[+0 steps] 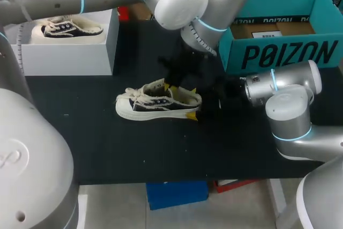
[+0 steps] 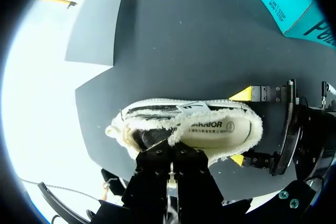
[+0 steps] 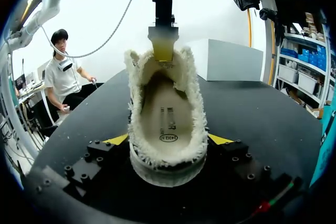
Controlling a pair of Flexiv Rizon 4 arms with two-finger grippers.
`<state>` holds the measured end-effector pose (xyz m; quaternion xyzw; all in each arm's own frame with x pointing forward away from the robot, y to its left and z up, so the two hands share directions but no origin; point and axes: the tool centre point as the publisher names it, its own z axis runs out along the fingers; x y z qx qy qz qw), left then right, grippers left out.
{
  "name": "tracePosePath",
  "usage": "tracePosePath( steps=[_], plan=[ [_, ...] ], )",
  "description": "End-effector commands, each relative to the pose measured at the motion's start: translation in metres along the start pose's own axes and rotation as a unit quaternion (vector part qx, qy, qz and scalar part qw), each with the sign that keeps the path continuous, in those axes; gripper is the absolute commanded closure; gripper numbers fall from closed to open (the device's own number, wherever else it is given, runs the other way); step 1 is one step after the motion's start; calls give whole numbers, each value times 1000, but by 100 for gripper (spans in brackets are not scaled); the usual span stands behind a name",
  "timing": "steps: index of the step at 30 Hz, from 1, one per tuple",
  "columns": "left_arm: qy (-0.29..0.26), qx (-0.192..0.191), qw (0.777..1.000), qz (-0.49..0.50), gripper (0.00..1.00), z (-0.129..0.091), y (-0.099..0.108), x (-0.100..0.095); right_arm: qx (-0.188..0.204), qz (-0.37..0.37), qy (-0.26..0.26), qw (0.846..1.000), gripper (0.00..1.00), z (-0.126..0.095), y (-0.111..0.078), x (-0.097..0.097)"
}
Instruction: Take the shoe out of the shoebox, open the shoe tongue, remove and reinsert the insole, then place the shoe into the shoebox
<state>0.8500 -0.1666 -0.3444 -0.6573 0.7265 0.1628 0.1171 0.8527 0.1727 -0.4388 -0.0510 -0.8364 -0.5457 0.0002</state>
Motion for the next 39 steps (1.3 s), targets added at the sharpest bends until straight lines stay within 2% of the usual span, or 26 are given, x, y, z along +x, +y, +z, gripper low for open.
tracePosePath(
  steps=[1,11,18,25,34,39],
  plan=[
    [15,15,1000,-3,100,-9,4,-10,0,1,0,1000,100,1,0,-1],
    [46,45,998,-23,100,-22,5,-27,0,1,0,1000,100,1,0,-1],
    [91,36,994,-46,100,-9,8,-41,0,1,0,1000,100,1,0,-1],
    [114,36,990,-75,100,4,15,-59,0,1,0,1000,100,1,0,-1],
    [133,58,985,-97,100,2,22,-83,0,1,0,1000,100,1,0,-1],
    [139,60,983,-105,100,8,24,-93,0,1,0,1000,100,1,0,-1]
  ],
)
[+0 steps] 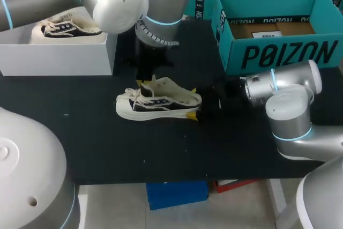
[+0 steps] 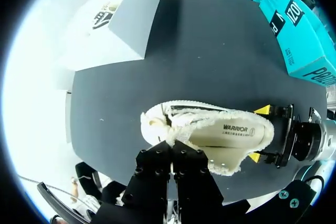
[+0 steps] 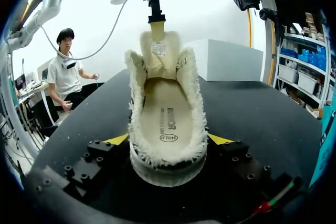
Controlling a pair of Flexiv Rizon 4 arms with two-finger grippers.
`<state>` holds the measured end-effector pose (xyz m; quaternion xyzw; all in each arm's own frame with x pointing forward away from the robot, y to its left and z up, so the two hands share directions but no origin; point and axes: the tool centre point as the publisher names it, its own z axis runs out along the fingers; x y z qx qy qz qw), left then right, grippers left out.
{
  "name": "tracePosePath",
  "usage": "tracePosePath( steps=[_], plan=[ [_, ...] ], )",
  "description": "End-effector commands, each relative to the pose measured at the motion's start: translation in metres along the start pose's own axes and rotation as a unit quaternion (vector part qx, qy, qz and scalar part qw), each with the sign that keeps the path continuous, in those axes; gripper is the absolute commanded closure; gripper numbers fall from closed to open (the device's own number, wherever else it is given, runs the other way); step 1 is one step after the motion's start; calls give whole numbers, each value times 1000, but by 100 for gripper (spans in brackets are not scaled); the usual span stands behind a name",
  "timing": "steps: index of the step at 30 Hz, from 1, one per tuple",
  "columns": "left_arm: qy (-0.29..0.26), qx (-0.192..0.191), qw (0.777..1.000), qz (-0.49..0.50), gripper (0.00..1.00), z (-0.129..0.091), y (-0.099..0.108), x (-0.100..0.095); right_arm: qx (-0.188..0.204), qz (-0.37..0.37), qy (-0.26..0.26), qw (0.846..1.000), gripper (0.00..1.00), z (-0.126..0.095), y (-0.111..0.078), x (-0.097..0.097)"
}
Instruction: Take the shoe out of the shoebox, open the shoe tongue, remove and reinsert the insole, then place the shoe into the shoebox
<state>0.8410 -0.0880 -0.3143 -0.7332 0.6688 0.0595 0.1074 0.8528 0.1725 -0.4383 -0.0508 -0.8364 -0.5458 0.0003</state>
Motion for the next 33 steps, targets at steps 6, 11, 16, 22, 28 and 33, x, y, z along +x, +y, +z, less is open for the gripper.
tracePosePath(
  steps=[6,11,16,22,28,33],
  plan=[
    [56,-21,998,-18,100,21,5,-26,0,1,0,1000,100,2,-1,-1],
    [54,-37,997,-28,100,38,6,-35,0,1,0,1000,100,2,-1,-1],
    [57,-45,997,-32,100,46,7,-40,0,1,0,1000,100,2,-1,-1],
    [57,-55,996,-31,100,57,9,-43,0,1,0,1000,100,2,-1,-1],
    [57,-57,996,-34,100,60,8,-49,0,1,0,1000,100,2,-1,-1],
    [52,-66,996,-37,100,67,10,-53,0,1,0,1000,100,2,-1,-1]
  ],
)
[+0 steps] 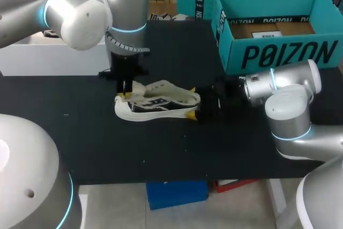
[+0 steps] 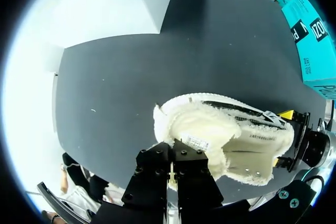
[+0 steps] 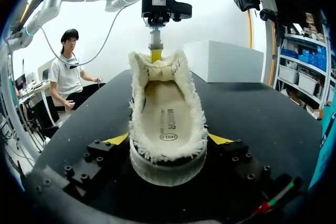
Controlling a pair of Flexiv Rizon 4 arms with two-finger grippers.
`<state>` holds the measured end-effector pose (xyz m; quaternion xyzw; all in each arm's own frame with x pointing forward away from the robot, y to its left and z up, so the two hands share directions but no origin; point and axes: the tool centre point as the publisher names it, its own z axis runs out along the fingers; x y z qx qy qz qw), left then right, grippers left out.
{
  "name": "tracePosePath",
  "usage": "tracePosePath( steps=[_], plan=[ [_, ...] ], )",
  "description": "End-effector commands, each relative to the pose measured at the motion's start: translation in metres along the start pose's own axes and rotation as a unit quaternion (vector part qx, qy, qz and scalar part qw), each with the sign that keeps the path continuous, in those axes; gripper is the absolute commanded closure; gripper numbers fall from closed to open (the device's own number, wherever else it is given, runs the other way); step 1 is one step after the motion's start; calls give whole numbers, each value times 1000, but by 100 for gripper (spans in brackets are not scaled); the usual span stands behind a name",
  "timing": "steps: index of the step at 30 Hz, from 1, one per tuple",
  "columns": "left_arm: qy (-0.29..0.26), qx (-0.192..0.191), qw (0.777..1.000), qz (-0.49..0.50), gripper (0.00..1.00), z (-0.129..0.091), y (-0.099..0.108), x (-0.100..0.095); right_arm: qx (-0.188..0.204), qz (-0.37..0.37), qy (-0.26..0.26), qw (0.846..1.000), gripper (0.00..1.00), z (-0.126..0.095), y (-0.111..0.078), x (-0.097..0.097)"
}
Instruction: Take the shoe out of the shoebox, open the shoe tongue, remove and reinsert the insole, then place the shoe into the shoebox
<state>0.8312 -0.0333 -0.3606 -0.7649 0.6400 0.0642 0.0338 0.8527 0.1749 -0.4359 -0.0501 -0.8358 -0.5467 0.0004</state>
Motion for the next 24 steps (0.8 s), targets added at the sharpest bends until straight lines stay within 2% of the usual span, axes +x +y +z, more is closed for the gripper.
tracePosePath(
  steps=[1,5,6,7,13,21,24],
  plan=[
    [5,-6,1000,1,100,10,-1,-10,1,1,0,1000,100,0,-4,-1],
    [5,-14,1000,1,100,13,-1,-9,1,1,0,1000,100,0,-4,-1],
    [5,-15,1000,1,37,13,-1,-8,1,1,0,1000,100,0,-4,-1],
    [5,-18,1000,3,0,12,-1,-7,1,1,0,1000,100,0,-4,-1],
    [13,-7,1000,5,0,-1,-6,-1,1,1,0,1000,100,0,-4,-1],
    [29,26,999,32,0,-41,-6,11,1,1,0,1000,100,0,-4,-1],
    [52,34,995,72,0,-55,-5,18,1,1,0,1000,100,0,-4,-1]
  ],
)
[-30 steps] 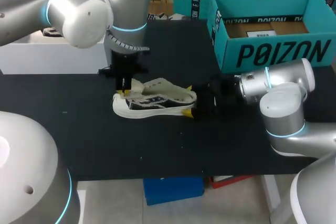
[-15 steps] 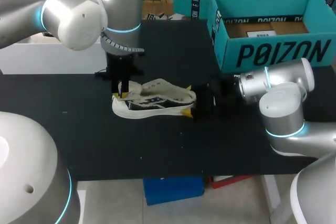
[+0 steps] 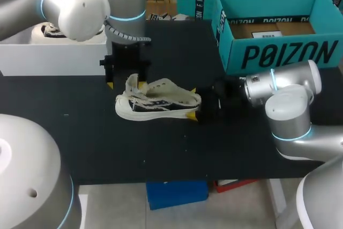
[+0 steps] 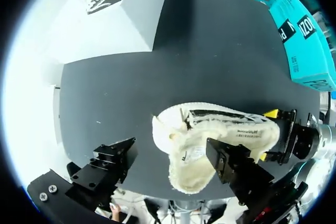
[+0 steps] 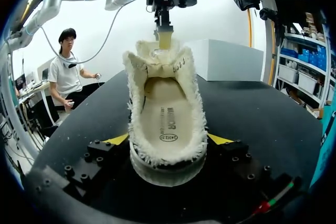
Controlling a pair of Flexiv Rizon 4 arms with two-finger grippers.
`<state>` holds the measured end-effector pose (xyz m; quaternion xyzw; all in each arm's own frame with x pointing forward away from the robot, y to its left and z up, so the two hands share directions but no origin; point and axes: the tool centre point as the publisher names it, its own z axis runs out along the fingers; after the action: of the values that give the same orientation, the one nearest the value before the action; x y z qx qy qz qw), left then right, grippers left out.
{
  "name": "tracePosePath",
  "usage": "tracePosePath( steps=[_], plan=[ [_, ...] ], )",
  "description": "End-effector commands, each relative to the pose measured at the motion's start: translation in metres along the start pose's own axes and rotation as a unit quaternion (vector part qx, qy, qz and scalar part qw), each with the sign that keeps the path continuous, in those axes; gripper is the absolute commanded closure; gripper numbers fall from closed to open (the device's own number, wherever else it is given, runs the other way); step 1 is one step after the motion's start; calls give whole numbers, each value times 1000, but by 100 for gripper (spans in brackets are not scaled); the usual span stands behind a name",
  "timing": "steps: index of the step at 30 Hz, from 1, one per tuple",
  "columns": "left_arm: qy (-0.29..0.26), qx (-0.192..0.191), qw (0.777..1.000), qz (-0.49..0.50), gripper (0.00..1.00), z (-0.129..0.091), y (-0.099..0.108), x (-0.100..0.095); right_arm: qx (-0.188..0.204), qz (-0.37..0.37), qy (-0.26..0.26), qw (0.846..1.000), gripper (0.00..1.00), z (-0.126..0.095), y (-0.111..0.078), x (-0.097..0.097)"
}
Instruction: Take the shoe out of the shoebox, open the shoe tongue, remove and reinsert the insole, then place the shoe into the shoebox
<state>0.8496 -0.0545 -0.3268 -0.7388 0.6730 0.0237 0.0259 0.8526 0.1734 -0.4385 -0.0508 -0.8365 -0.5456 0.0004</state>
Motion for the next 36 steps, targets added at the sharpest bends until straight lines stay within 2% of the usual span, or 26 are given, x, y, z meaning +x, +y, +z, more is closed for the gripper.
tracePosePath(
  steps=[1,7,10,16,22,29,36],
  plan=[
    [31,6,998,50,0,-20,7,4,0,1,0,1000,100,1,-1,-1],
    [119,-36,978,169,0,-37,3,23,0,1,0,1000,100,1,-1,-1],
    [116,-53,958,256,0,-44,0,34,0,1,0,1000,100,1,-1,-1],
    [115,-89,908,393,0,-61,-7,61,0,1,0,1000,100,1,-1,-1],
    [132,-120,845,505,0,-77,-17,87,0,1,0,1000,100,1,-1,-1],
    [152,-114,785,589,0,-84,-28,107,0,1,0,1000,100,1,-1,-1],
    [132,-93,747,644,0,-84,-26,110,0,1,0,1000,100,1,-1,-1]
  ],
)
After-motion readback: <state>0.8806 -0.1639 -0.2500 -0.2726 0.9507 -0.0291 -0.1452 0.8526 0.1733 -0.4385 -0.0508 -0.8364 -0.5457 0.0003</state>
